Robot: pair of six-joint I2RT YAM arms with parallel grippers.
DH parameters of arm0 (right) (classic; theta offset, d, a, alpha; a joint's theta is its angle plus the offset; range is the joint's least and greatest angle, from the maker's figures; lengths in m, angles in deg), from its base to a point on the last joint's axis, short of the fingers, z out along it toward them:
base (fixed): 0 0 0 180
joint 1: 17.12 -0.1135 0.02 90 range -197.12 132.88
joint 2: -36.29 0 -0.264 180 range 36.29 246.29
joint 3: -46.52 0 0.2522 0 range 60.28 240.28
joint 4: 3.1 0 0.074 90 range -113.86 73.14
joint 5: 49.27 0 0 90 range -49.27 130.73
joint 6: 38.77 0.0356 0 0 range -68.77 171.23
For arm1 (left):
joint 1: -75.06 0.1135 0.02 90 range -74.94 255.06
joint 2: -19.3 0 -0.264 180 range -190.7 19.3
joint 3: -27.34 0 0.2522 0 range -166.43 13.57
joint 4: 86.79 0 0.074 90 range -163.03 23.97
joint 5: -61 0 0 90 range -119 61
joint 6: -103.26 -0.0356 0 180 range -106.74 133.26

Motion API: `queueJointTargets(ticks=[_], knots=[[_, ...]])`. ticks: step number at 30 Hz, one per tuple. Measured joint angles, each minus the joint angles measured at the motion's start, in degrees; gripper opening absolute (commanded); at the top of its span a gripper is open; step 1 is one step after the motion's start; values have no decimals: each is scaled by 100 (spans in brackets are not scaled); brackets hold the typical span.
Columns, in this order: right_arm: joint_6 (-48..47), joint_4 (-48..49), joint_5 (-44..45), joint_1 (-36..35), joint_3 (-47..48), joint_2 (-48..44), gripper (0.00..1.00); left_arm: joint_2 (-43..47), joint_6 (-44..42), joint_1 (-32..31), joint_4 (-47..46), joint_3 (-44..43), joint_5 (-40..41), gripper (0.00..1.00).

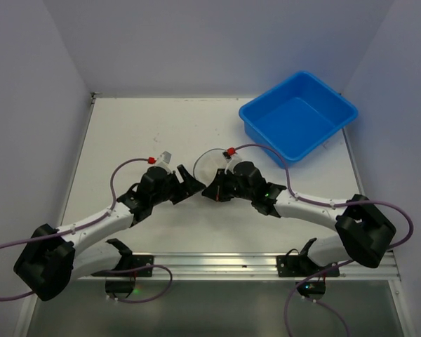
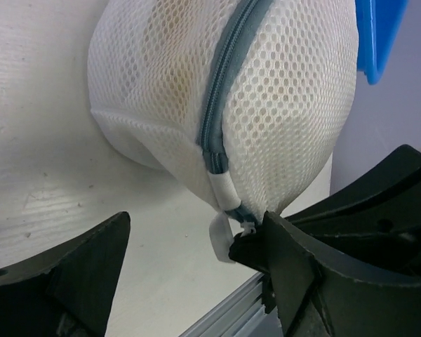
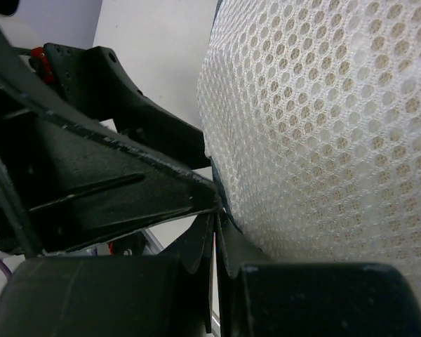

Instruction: Unzip the laundry bag and remove the bra

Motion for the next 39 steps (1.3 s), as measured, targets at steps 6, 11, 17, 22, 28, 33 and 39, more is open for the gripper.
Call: queueJointTargets(ticks=[6, 11, 17, 22, 28, 33, 39], knots=[[35, 46, -26, -42, 0, 33, 0, -197, 125, -39, -531, 0, 122, 44], [76, 184, -55, -66, -68, 26, 0, -280, 280, -42, -1086, 9, 195, 18], [83, 120, -46, -74, -160, -63, 0, -372, 385, -76, -1340, 168, 184, 0], [11, -68, 107, -74, -280, -459, 0, -105, 332, -101, -1209, 188, 243, 0], [-160, -568, 297, -66, -345, -857, 0, 341, 138, 44, -776, 186, 348, 0], [-369, -1307, 551, 186, -601, -1390, 0, 428, -295, 321, -214, 63, 365, 0], [-844, -1810, 518, 850, -761, -1939, 0, 120, -999, 448, 79, -310, 2, 0]])
